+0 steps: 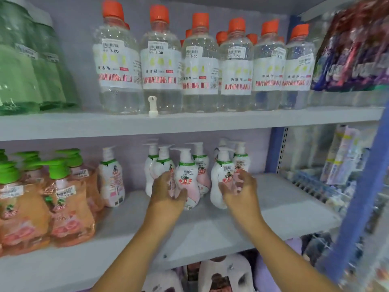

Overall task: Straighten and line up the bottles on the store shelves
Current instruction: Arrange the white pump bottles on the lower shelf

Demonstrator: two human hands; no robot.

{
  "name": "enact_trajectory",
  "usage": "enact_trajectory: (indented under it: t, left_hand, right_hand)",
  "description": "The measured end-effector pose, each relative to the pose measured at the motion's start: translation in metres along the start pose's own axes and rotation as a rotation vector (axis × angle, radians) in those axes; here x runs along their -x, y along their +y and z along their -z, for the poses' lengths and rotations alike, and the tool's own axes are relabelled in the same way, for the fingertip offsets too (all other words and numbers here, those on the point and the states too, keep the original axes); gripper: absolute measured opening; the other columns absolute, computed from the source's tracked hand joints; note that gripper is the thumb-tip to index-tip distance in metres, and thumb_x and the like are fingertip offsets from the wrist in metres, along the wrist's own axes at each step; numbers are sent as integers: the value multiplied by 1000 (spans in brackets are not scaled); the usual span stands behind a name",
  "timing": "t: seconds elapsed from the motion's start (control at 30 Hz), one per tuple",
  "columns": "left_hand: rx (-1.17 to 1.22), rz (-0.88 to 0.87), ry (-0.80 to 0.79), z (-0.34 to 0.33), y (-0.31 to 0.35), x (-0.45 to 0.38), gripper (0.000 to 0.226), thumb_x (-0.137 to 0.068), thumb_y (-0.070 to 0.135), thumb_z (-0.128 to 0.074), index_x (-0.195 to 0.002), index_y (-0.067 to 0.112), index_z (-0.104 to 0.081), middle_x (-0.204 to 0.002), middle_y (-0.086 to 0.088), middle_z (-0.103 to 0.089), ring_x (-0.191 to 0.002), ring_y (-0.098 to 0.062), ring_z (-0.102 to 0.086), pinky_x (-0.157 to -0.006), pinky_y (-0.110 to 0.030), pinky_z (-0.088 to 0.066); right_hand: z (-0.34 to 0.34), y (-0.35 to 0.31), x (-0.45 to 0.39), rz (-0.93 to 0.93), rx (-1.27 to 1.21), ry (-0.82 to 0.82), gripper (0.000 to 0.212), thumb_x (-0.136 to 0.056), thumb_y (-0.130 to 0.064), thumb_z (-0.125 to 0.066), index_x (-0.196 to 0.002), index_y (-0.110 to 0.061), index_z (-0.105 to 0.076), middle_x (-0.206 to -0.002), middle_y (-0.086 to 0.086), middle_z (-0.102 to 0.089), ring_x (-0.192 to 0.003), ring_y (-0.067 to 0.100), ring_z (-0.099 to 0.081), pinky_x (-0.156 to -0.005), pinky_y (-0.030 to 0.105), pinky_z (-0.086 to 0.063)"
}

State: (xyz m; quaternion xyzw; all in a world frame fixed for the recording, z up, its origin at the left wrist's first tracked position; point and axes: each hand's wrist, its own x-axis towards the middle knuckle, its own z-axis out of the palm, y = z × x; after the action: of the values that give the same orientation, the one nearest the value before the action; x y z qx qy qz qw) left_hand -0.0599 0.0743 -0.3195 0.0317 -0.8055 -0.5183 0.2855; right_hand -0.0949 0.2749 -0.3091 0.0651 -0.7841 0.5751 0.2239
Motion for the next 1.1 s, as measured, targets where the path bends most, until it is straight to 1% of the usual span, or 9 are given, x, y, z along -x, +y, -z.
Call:
enact_trajectory:
  t: [0.13,0.23,0.37,0.5,0.6,0.77,0.93,1.03,1.1]
  left_hand:
    - [-5,-35,-6,-20,-5,-10,60,-85,25,-71,-139,32,-46,-130,10,-58,-115,-11,-60,-95,-33,-53]
    - [-53,-20,58,-26,-4,-20,56,-83,24,-71,-136,28,-50,-122,4,-62,-108,-16,-63,-91,-41,-56]
    - [-123,28,70,-37,-6,-23,39,-81,34,-76,-115,23,-62,-101,-4,-61,-94,-25,-61,-70,-31,-46]
    - [-84,136,-29,-50,-11,-16,40,-82,36,-81,-114,30,-58,-108,10,-67,-101,-16,-65,-84,-37,-53]
    - [-271,119,-154,-61,-5,-11,46,-84,35,-80,-119,35,-50,-108,17,-58,-99,-15,-60,-78,-33,-46]
    - [-564,82,-242,-80,12,2,41,-92,30,-69,-129,33,-53,-128,3,-47,-102,-14,-49,-86,-32,-41]
    - [-408,73,-113,-96,36,39,33,-91,28,-74,-118,30,-55,-116,2,-61,-103,-20,-56,-87,-38,-41]
    - [-316,43,-157,-127,58,60,31,-86,46,-67,-115,33,-64,-110,14,-70,-101,-7,-64,-83,-33,-47]
    - [-273,62,-146,-149,66,69,26,-91,38,-71,-115,38,-63,-109,14,-69,-99,2,-61,-78,-24,-46]
  right_hand:
    - [-23,30,-3,-51,36,-76,70,-71,-46,-83,-131,-33,-51,-122,-15,-62,-109,8,-65,-93,40,-57]
    - [-27,35,-8,-116,56,-105,63,-67,-56,-77,-121,-38,-52,-111,-19,-68,-101,3,-67,-87,40,-59]
    - [-6,30,-8,-116,72,-166,45,-73,-42,-77,-114,-36,-59,-101,-19,-71,-91,-3,-68,-77,21,-57]
    - [49,40,-8,-74,57,-142,33,-76,-24,-80,-104,-35,-65,-96,-21,-73,-85,-7,-68,-73,13,-53]
    - [103,59,-23,-67,84,-101,37,-76,-23,-83,-99,-41,-60,-96,-22,-71,-87,-10,-66,-71,8,-50]
    - [161,100,-56,-103,83,-38,38,-78,-25,-82,-107,-40,-61,-100,-21,-71,-90,-7,-67,-81,21,-54]
    - [181,128,-80,-97,57,-24,45,-79,-35,-78,-120,-38,-59,-108,-20,-70,-96,-1,-67,-88,34,-57]
    - [186,141,-86,-101,19,2,49,-78,-37,-78,-122,-37,-57,-110,-19,-69,-98,0,-67,-89,39,-58]
    - [189,147,-86,-111,9,28,51,-73,-44,-78,-118,-39,-55,-110,-20,-67,-98,2,-66,-87,41,-58]
